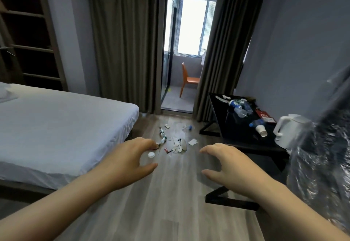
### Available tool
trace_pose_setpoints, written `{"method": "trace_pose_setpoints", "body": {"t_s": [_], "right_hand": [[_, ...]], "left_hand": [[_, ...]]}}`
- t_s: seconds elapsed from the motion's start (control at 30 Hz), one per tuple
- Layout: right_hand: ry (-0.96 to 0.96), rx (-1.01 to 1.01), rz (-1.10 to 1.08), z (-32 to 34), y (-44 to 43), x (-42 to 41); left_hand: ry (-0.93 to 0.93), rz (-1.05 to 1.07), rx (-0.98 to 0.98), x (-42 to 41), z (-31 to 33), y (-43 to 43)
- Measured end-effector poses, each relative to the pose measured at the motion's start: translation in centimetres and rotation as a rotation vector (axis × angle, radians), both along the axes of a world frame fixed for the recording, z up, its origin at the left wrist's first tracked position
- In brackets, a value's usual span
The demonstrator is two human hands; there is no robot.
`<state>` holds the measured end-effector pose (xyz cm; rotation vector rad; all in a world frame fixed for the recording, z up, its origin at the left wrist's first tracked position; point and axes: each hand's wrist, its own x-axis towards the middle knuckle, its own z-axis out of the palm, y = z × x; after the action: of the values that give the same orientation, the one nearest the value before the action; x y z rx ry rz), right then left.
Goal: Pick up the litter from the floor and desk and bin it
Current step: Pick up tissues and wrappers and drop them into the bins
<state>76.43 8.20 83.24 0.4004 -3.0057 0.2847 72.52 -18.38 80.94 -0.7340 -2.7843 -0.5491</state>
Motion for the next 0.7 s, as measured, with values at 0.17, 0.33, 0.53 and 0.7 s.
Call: {"method": "trace_pose_setpoints", "body": {"t_s": [0.17,0.33,0.53,0.7], "right_hand": [[-0.079,-0.025,-0.048,-2.1,-0.7,-7.9],[-0.119,-0.036,-0.074,-4.6,0.2,-16.5],[-0.153,-0.060,-0.085,-7.3,2.7,-28.4],[-0.180,-0.072,-0.074,-8.2,4.4,-37.9]], "left_hand": [[-0.074,-0.016,0.007,-8.1,-2.2,-0.5],[-0.114,-0.019,-0.008,-16.8,-4.3,0.1],[-0.152,0.002,-0.037,-28.2,-5.5,2.2],[-0.169,0.029,-0.028,-37.5,-6.2,3.8]]}}
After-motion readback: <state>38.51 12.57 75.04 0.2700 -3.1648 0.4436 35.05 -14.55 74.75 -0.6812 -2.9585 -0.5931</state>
